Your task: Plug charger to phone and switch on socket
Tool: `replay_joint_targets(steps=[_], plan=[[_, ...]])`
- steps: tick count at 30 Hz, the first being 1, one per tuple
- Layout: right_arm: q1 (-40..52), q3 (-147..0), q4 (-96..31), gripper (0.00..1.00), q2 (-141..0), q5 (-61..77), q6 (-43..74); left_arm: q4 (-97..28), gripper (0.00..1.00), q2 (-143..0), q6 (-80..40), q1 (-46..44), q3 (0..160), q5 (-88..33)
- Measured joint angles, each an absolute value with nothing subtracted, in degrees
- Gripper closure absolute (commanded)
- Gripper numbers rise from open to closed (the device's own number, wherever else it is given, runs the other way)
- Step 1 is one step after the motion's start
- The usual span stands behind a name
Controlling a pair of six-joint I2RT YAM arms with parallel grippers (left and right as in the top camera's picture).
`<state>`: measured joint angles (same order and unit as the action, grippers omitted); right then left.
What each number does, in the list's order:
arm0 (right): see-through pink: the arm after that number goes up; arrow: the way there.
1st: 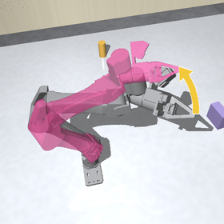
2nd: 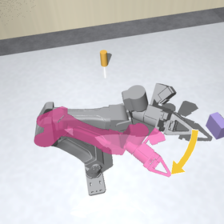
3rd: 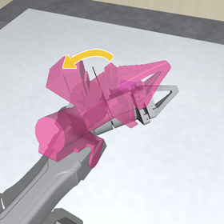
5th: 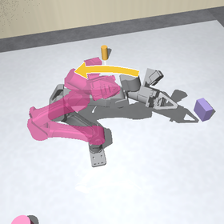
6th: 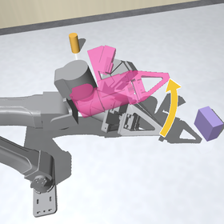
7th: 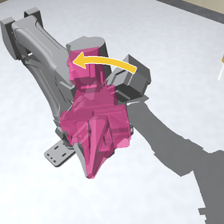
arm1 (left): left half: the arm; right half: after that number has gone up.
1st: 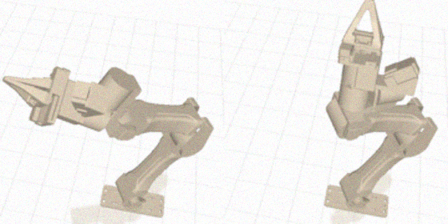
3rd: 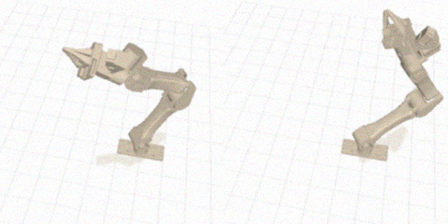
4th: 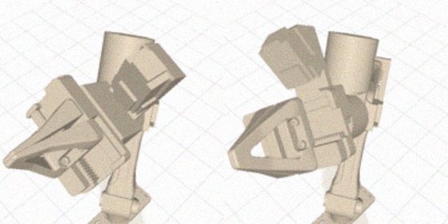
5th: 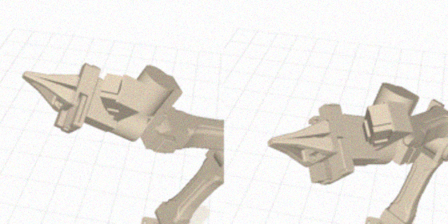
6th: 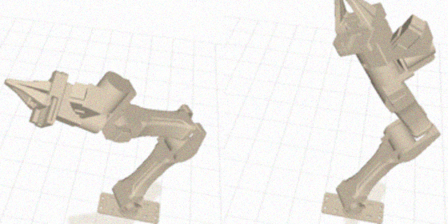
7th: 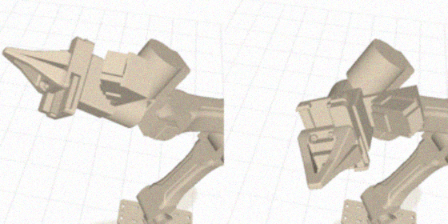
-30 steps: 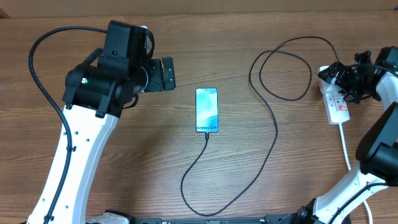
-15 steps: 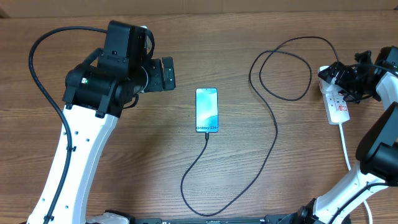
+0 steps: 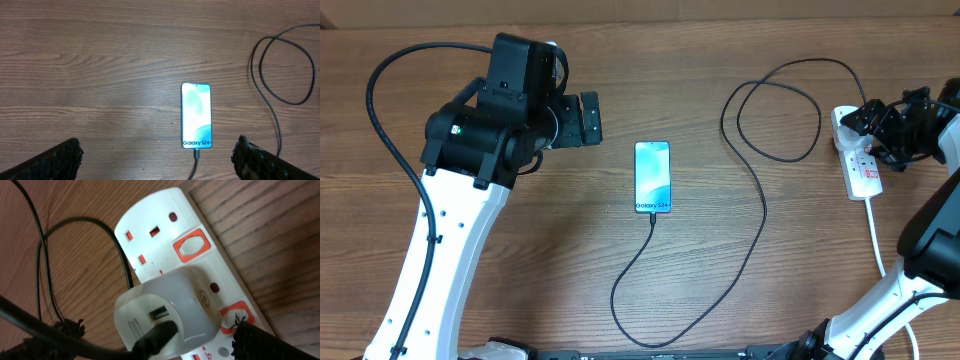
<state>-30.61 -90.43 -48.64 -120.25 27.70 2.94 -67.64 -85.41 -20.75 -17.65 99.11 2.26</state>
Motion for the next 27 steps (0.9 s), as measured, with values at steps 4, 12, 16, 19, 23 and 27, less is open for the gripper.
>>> replay_joint_targets(steps=[4, 12, 16, 19, 23, 27], plan=[[-30.6, -90.5, -47.3, 0.0, -120.3, 27.7, 3.0, -67.6, 0.0, -85.4, -20.8, -17.6, 99.1, 2.3], [-30.4, -90.7, -46.9, 0.0, -120.3, 27.7, 2.7, -67.6, 0.0, -85.4, -20.8, -17.6, 99.1, 2.3], [-29.6, -90.6, -46.5, 0.0, -120.3, 27.7, 2.7, -67.6, 0.0, -85.4, -20.8, -17.6, 99.1, 2.3], [-28.9, -90.4, -46.4, 0.0, -120.3, 26.7, 2.6, -67.6, 0.0, -85.4, -20.8, -17.6, 99.1, 2.3], [-28.4, -90.1, -46.1, 0.0, -120.3, 25.7, 2.4, -67.6, 0.0, -85.4, -20.8, -17.6, 99.1, 2.3], [-28.3, -90.0, -46.0, 0.0, -120.3, 25.3, 2.3, -67.6, 0.0, -85.4, -20.8, -17.6, 99.1, 2.3]])
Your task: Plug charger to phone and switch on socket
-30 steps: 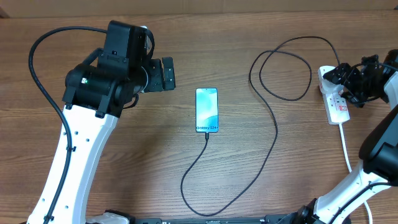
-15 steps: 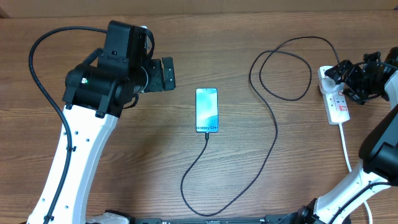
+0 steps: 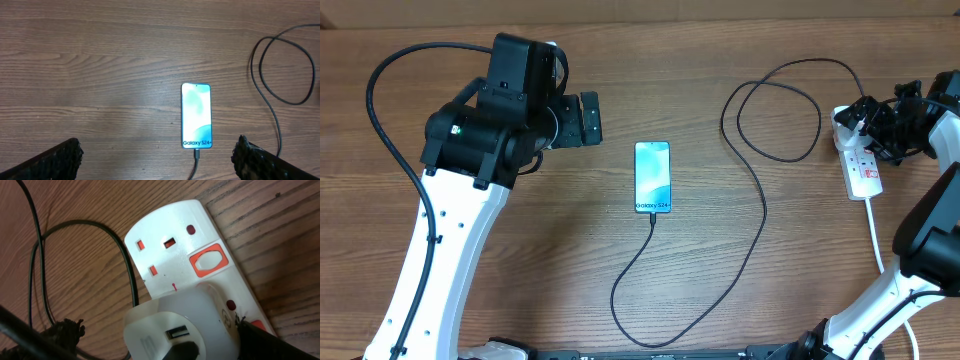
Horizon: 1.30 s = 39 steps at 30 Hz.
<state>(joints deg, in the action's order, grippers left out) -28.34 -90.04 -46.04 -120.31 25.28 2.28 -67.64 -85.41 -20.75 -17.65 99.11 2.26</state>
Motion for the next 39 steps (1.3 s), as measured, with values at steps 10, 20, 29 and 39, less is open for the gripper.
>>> replay_joint_targets(steps=[10, 20, 29, 39], plan=[[-28.0, -89.8, -45.1, 0.0, -120.4, 22.7, 2.3, -67.6, 0.0, -85.4, -20.8, -17.6, 99.1, 2.3], [-27.3, -89.8, -45.3, 0.0, -120.4, 21.7, 2.1, -67.6, 0.0, -85.4, -20.8, -17.6, 99.1, 2.3], [-26.5, -87.6, -43.2, 0.0, -119.6, 21.0, 1.7, -67.6, 0.0, -85.4, -20.8, -17.6, 99.1, 2.3], [-27.2, -86.7, -42.3, 0.0, -119.1, 22.5, 1.7, -67.6, 0.01, -85.4, -20.8, -17.6, 99.1, 2.3]])
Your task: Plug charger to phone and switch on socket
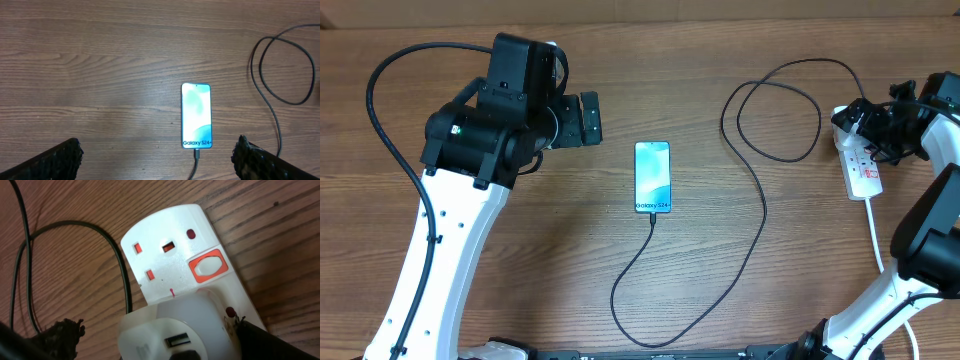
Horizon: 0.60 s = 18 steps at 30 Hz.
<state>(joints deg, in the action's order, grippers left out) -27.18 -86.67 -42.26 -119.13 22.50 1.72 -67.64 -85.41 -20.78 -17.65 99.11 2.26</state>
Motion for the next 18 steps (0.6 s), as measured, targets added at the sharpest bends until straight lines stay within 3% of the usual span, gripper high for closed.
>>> replay_joint_targets(steps=[18], plan=[[-28.7, -85.5, -42.2, 0.0, -118.8, 27.5, 0.4, -67.6, 0.0, -85.4, -20.8, -17.6, 99.1, 2.3]])
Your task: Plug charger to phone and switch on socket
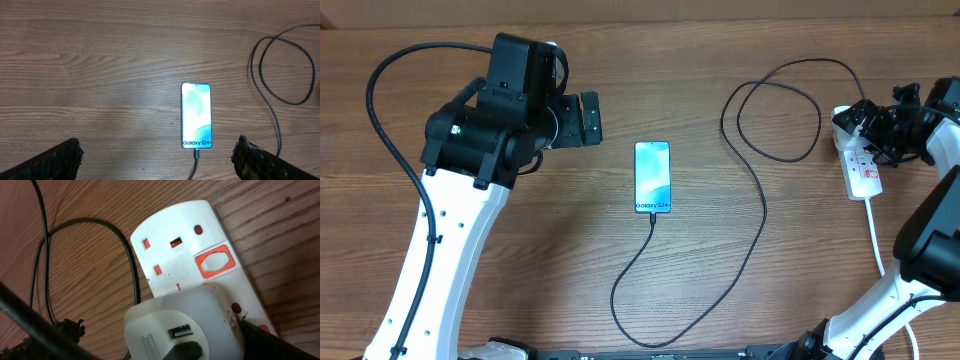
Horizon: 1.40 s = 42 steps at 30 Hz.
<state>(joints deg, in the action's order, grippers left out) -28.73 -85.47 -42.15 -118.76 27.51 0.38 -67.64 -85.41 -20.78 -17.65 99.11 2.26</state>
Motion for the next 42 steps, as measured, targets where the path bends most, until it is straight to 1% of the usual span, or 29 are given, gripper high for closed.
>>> replay_joint_targets(steps=[14, 32, 42], plan=[[-29.3, -85.1, -41.6, 0.0, -118.8, 29.1, 0.0, -67.6, 0.0, -85.4, -20.8, -17.6, 99.1, 2.3], [-31.1, -84.6, -39.8, 0.0, -118.7, 32.7, 3.4, -67.6, 0.0, -85.4, -20.8, -17.6, 99.1, 2.3], [-31.7, -88.6, -42.1, 0.0, -120.4, 30.8, 4.3, -67.6, 0.0, -85.4, -20.8, -17.6, 99.1, 2.3]])
